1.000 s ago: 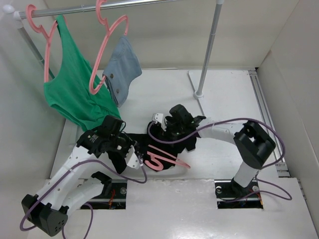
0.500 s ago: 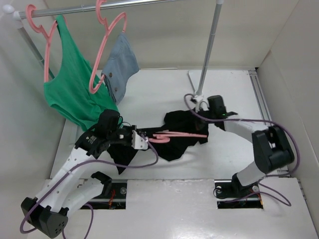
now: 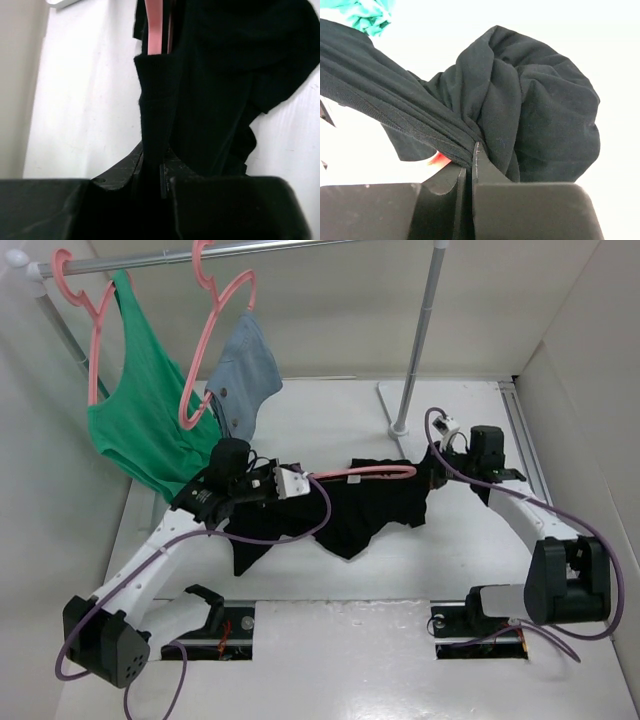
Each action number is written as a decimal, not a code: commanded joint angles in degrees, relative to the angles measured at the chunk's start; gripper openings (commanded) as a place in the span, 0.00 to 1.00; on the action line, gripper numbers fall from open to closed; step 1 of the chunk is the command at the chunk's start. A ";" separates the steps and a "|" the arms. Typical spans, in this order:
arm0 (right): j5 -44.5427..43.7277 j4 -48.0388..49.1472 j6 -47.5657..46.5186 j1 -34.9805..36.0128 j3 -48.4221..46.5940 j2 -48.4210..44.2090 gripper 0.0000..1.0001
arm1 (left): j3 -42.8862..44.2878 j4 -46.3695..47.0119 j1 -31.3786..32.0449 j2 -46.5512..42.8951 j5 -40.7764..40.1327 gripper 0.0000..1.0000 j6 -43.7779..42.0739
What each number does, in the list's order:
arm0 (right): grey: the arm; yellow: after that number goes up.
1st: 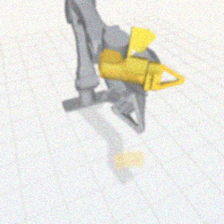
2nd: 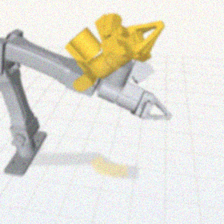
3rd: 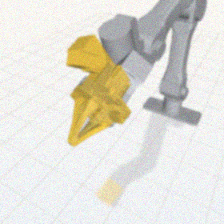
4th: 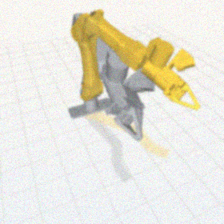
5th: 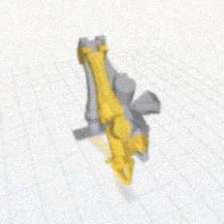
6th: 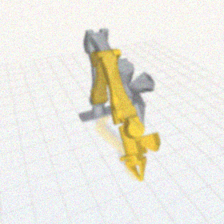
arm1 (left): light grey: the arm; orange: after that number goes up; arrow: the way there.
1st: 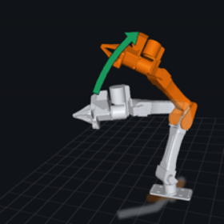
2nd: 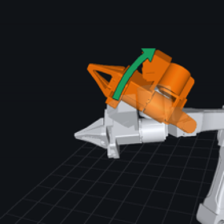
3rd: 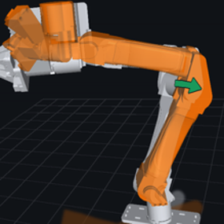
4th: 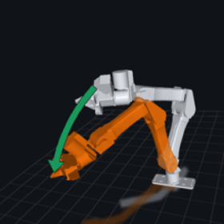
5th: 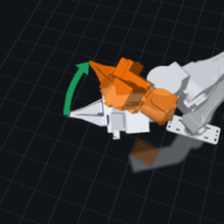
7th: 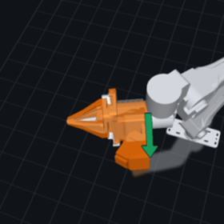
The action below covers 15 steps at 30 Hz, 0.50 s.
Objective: Place the t-shirt on the hanger
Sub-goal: Place tshirt on hanger
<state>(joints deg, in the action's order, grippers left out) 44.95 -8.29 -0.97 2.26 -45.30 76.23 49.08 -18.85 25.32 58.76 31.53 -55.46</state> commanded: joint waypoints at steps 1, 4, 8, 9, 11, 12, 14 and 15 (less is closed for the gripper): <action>-15.07 -4.43 -3.94 -5.95 -3.65 -2.04 0.00 | 4.00 -2.07 -3.70 -1.29 -14.56 0.00 -0.35; -14.28 -6.55 -6.93 -5.95 -6.37 -3.53 0.00 | 4.62 -3.02 -3.70 1.34 -17.46 0.00 -1.31; -13.83 -14.52 -13.43 -5.95 -11.28 -4.86 0.00 | 4.62 -4.18 -3.70 4.95 -22.55 0.00 -3.16; -14.53 -16.30 -15.27 -5.95 -12.35 -4.86 0.00 | 5.14 -3.57 -3.70 5.57 -23.61 0.00 -2.29; -16.90 -19.38 -17.04 -5.95 -14.19 -4.86 0.00 | 5.76 -3.03 -4.23 6.80 -24.50 0.00 -0.97; -16.91 -21.39 -18.09 -5.95 -15.60 -4.34 0.00 | 5.76 -3.03 -4.84 6.80 -24.50 0.00 -0.96; -16.39 -22.99 -19.50 -5.95 -17.01 -3.55 0.00 | 5.76 -2.42 -4.84 6.80 -25.81 0.00 -3.40; -16.38 -24.73 -19.51 -5.95 -17.80 -3.54 0.00 | 4.20 -1.72 -3.62 6.80 -27.56 0.00 -4.21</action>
<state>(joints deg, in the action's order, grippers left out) 38.87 -27.68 -15.88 1.13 -58.57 73.23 53.67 -14.55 25.34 66.19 25.98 -56.97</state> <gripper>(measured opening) 0.028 0.077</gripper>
